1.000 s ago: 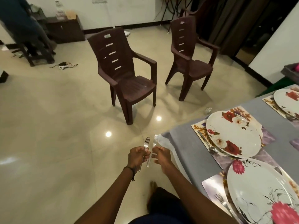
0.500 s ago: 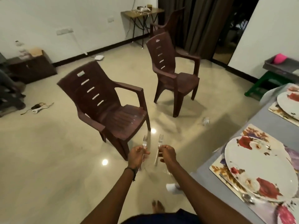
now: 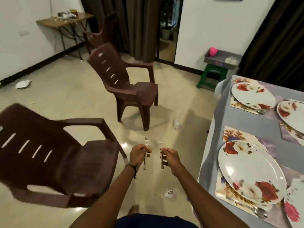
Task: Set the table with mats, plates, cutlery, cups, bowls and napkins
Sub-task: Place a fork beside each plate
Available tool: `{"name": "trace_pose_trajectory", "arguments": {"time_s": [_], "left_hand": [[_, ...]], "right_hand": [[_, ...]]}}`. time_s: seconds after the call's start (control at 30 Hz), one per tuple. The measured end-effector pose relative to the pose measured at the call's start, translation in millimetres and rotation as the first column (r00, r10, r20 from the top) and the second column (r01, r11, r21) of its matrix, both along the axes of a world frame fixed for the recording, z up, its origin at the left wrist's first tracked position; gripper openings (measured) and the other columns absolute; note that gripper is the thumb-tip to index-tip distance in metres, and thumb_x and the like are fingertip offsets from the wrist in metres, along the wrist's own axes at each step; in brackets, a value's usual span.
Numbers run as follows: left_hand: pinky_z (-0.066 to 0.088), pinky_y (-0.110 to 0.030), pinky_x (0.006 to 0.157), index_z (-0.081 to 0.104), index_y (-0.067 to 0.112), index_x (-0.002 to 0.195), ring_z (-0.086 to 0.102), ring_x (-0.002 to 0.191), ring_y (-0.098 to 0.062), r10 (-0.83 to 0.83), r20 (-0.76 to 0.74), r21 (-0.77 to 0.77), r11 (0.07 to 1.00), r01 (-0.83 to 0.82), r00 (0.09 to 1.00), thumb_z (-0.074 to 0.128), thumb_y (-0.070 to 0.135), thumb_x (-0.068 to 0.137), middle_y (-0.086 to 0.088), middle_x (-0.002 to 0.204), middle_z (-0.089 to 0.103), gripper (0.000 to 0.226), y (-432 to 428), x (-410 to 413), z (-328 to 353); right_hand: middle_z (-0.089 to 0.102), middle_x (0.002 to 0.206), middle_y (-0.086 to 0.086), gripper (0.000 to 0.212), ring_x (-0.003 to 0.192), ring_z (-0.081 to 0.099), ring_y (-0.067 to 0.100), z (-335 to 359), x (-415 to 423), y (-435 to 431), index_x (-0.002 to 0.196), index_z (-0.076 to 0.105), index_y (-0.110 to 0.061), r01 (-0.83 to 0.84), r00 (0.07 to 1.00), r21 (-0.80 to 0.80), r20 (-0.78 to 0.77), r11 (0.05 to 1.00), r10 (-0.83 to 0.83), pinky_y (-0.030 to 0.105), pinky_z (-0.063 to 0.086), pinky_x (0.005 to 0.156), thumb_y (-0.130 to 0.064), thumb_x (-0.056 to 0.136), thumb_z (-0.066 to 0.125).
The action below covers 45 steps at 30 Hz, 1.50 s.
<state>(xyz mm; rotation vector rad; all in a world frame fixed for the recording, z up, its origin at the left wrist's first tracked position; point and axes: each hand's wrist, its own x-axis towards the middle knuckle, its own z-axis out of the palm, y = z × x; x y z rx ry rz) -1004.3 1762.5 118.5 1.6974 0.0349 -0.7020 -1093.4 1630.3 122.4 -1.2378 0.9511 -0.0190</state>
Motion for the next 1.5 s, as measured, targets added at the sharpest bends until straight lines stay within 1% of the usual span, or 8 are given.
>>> {"name": "trace_pose_trajectory", "arguments": {"time_s": [0.1, 0.33, 0.6, 0.73, 0.93, 1.07, 1.37, 1.5], "left_hand": [[0.048, -0.024, 0.059, 0.071, 0.011, 0.084, 0.067, 0.075, -0.023, -0.090, -0.029, -0.004, 0.996, 0.090, 0.995, 0.066, 0.003, 0.083, -0.010, 0.091, 0.072, 0.010, -23, 47, 7], [0.049, -0.035, 0.070, 0.071, 0.012, 0.083, 0.065, 0.071, -0.023, -0.391, -0.085, -0.003, 0.920, 0.392, 0.916, 0.073, 0.012, 0.073, -0.015, 0.097, 0.073, 0.010, -109, 100, -2], [0.052, -0.024, 0.056, 0.066, -0.001, 0.097, 0.070, 0.064, -0.016, -0.671, -0.060, 0.018, 0.740, 0.673, 0.739, 0.063, -0.002, 0.085, -0.019, 0.094, 0.073, 0.013, -274, 129, -27], [0.058, -0.036, 0.066, 0.071, 0.005, 0.091, 0.069, 0.070, -0.022, -0.779, -0.023, 0.112, 0.621, 0.776, 0.627, 0.071, 0.001, 0.079, -0.013, 0.090, 0.074, 0.012, -365, 142, -38], [0.055, -0.036, 0.069, 0.074, 0.017, 0.075, 0.064, 0.060, -0.011, -0.921, 0.077, 0.109, 0.388, 0.915, 0.381, 0.072, 0.014, 0.085, 0.006, 0.063, 0.068, 0.011, -488, 119, -24], [0.053, -0.036, 0.068, 0.075, 0.021, 0.077, 0.067, 0.071, -0.017, -0.967, 0.058, 0.142, 0.252, 0.957, 0.246, 0.073, 0.019, 0.085, 0.003, 0.070, 0.071, 0.009, -540, 99, -32], [0.056, -0.038, 0.072, 0.074, 0.020, 0.075, 0.067, 0.070, -0.018, -0.987, 0.052, 0.152, -0.141, 0.978, -0.150, 0.073, 0.017, 0.086, 0.000, 0.071, 0.071, 0.011, -656, 46, -48], [0.053, -0.031, 0.067, 0.074, 0.013, 0.082, 0.066, 0.070, -0.016, -0.957, 0.027, 0.125, -0.285, 0.950, -0.290, 0.072, 0.015, 0.086, -0.003, 0.073, 0.071, 0.005, -700, 32, -44]], "right_hand": [[0.068, 0.079, -0.001, 0.015, 0.066, 0.061, 0.012, 3, 31, -18, 0.097, 0.070, -0.007, 0.144, 0.990, 0.001, 0.002, 0.990, -0.144, 0.025, 0.050, 0.057, -0.017, 0.096, 0.059], [0.074, 0.087, 0.003, 0.014, 0.070, 0.067, 0.012, -3, 51, -61, 0.098, 0.069, -0.006, 0.459, 0.889, 0.017, 0.003, 0.888, -0.459, 0.027, 0.048, 0.058, -0.017, 0.095, 0.061], [0.076, 0.094, 0.008, 0.013, 0.079, 0.074, 0.023, -35, 60, -187, 0.097, 0.070, -0.008, 0.767, 0.642, 0.035, -0.012, 0.641, -0.767, 0.030, 0.052, 0.062, -0.018, 0.094, 0.062], [0.070, 0.083, 0.006, 0.010, 0.070, 0.067, 0.019, -39, 58, -246, 0.094, 0.066, -0.009, 0.855, 0.517, 0.054, -0.035, 0.515, -0.855, 0.027, 0.048, 0.058, -0.013, 0.096, 0.057], [0.058, 0.068, 0.004, 0.010, 0.054, 0.054, 0.016, -33, 33, -337, 0.083, 0.060, -0.012, 0.927, 0.375, 0.017, -0.118, 0.376, -0.919, 0.026, 0.044, 0.049, -0.006, 0.090, 0.057], [0.063, 0.072, 0.006, 0.014, 0.056, 0.058, 0.019, -43, 20, -365, 0.089, 0.065, -0.008, 0.966, 0.225, -0.082, -0.208, 0.246, -0.952, 0.022, 0.045, 0.042, -0.016, 0.097, 0.056], [0.072, 0.077, 0.004, 0.021, 0.075, 0.068, 0.025, -58, -10, -415, 0.078, 0.074, -0.016, 0.920, -0.021, -0.369, -0.384, 0.132, -0.923, 0.030, 0.050, 0.073, -0.020, 0.088, 0.055], [0.071, 0.069, 0.007, 0.032, 0.068, 0.070, 0.029, -83, -15, -438, 0.070, 0.070, -0.015, 0.895, -0.136, -0.433, -0.493, 0.106, -0.859, 0.041, 0.059, 0.073, -0.030, 0.082, 0.045]]}}
